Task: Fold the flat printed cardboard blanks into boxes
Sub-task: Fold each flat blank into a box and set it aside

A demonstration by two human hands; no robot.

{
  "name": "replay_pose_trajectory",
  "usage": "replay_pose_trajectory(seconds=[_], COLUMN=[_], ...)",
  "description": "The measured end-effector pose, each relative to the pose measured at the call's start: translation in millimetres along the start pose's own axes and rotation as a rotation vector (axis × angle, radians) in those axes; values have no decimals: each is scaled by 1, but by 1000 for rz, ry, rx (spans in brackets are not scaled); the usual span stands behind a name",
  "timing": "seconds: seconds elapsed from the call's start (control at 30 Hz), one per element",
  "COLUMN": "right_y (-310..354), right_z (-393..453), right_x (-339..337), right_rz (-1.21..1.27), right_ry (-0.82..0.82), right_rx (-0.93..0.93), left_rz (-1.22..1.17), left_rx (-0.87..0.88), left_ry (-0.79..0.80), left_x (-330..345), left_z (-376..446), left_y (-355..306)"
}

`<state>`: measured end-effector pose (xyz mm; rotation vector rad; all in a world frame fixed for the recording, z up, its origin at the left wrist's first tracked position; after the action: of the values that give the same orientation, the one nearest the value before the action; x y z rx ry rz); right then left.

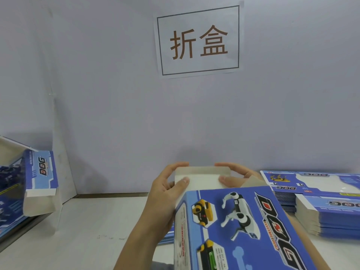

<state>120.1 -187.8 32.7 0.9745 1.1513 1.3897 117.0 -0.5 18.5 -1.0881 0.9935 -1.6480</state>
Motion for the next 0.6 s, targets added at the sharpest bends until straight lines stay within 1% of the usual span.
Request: replay_pose_trajectory(seconds=[0.13,0.17,0.23,0.33,0.37,0.43,0.47,0.53,0.6], right_y=[-6,-8,-7,-7,-5,1,5,12,24], right_z=[-3,-5,-10,-13,-13,-10,-10,-9,-12], right_x=[-22,-28,-34,-38,-38,-38,-35,-29,-19], right_rz=[53,74,133,192,188,179,178,261,341], right_ry=[-182,-225,-263,-299,-315,-338,-335,-299,-193], right_rx=[-25,-21,-14,-27,-44,-84,-95,-113,-168], left_rz=[-2,-20,-1,222,299,342,319,228,129], left_rx=[-42,-53,-90,-93,-64,16,58,164,279], left_ry=[-52,-45,36,172,181,161,143,86,6], left_x=[-1,-1,5,18,20,21,20,16,9], left_z=[-1,-1,-4,-13,-14,-12,-13,-15,-16], left_y=[-6,-8,-13,-21,-24,-30,-35,-48,-61])
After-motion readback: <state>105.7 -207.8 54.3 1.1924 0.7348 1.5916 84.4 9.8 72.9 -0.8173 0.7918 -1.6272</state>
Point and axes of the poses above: each hand's wrist, its own z-axis towards the middle knuckle, its own x-axis out of the palm, y = z × x, the point moved 8 cm from there along z, towards the middle knuckle, and after that the axes turned 7 degrees about -z, right-handed, at the moved point
